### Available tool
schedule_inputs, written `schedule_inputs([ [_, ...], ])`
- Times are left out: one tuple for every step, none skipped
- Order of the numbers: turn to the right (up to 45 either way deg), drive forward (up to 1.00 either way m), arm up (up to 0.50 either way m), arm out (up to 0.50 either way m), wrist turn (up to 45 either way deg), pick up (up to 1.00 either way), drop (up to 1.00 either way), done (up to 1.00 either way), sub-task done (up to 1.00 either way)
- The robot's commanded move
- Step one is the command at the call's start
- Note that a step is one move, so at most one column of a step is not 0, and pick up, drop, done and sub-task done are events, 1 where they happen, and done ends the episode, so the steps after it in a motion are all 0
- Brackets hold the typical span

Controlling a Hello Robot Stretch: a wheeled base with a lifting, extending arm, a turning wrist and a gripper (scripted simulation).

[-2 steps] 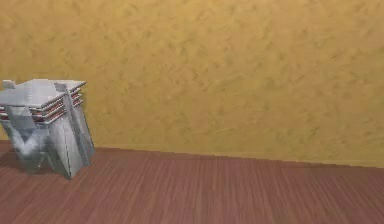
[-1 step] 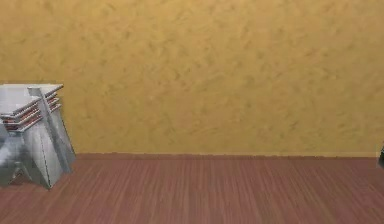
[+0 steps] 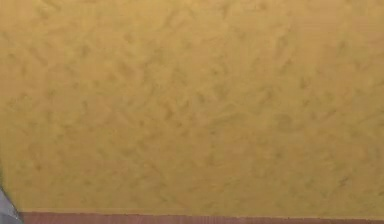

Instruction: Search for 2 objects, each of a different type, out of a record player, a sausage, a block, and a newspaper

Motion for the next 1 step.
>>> schedule_inputs([
  [45.0, 0.00, 0.00, 0.00, 0.0, 0.00, 0.00, 0.00, 0.00],
])
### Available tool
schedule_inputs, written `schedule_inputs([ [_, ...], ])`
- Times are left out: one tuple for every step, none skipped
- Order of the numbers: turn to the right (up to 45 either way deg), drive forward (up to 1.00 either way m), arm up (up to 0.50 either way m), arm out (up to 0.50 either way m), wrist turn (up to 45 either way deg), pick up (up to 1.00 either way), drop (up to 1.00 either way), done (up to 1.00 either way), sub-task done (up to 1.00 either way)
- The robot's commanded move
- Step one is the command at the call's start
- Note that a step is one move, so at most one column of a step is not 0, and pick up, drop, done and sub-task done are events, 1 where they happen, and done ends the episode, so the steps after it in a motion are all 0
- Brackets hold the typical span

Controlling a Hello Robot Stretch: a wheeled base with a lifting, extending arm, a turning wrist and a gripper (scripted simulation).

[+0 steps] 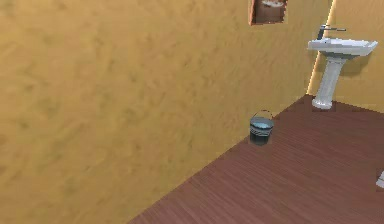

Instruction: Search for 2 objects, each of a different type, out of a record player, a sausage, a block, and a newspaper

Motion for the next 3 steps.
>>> schedule_inputs([
  [9.0, 0.00, 0.00, 0.00, 0.0, 0.00, 0.00, 0.00, 0.00],
  [0.0, 0.30, 0.00, 0.00, 0.0, 0.00, 0.00, 0.00, 0.00],
  [39.0, 0.00, 0.00, 0.00, 0.0, 0.00, 0.00, 0.00, 0.00],
])
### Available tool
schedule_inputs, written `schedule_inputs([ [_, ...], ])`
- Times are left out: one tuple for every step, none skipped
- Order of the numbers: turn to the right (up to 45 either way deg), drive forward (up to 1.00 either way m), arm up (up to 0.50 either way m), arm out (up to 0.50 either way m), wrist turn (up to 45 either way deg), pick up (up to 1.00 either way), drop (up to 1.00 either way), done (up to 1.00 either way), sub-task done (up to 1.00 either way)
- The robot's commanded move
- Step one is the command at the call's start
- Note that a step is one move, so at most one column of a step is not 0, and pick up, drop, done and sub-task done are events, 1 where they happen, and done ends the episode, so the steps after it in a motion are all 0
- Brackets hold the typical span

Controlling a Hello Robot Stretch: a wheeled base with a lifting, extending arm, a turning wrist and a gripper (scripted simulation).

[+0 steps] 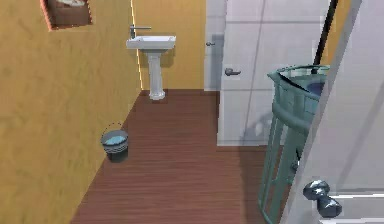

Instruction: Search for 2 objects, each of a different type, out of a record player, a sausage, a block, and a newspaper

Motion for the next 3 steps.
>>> schedule_inputs([
  [0.0, 1.00, 0.00, 0.00, 0.0, 0.00, 0.00, 0.00, 0.00],
  [3.0, 0.00, 0.00, 0.00, 0.0, 0.00, 0.00, 0.00, 0.00],
  [0.0, 1.00, 0.00, 0.00, 0.0, 0.00, 0.00, 0.00, 0.00],
])
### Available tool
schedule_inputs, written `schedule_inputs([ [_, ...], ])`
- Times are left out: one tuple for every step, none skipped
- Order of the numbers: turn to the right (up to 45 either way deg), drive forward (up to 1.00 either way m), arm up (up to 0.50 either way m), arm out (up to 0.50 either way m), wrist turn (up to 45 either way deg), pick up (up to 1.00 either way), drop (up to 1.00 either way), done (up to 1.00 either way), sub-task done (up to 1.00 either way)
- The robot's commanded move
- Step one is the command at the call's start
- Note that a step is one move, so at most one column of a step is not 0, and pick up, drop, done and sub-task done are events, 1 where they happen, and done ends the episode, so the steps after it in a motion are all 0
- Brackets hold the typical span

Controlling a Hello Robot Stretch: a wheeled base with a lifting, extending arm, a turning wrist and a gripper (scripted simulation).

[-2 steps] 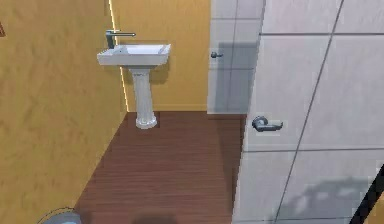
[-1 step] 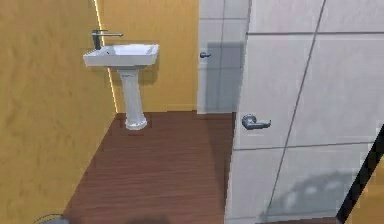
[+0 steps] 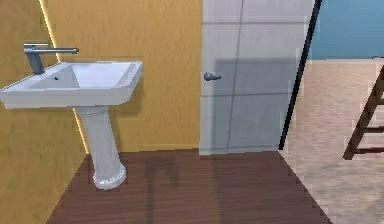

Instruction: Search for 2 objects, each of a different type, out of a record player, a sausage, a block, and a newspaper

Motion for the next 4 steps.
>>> schedule_inputs([
  [6.0, 0.00, 0.00, 0.00, 0.0, 0.00, 0.00, 0.00, 0.00],
  [0.0, 0.15, 0.00, 0.00, 0.0, 0.00, 0.00, 0.00, 0.00],
  [30.0, 0.00, 0.00, 0.00, 0.0, 0.00, 0.00, 0.00, 0.00],
  [0.0, 1.00, 0.00, 0.00, 0.0, 0.00, 0.00, 0.00, 0.00],
])
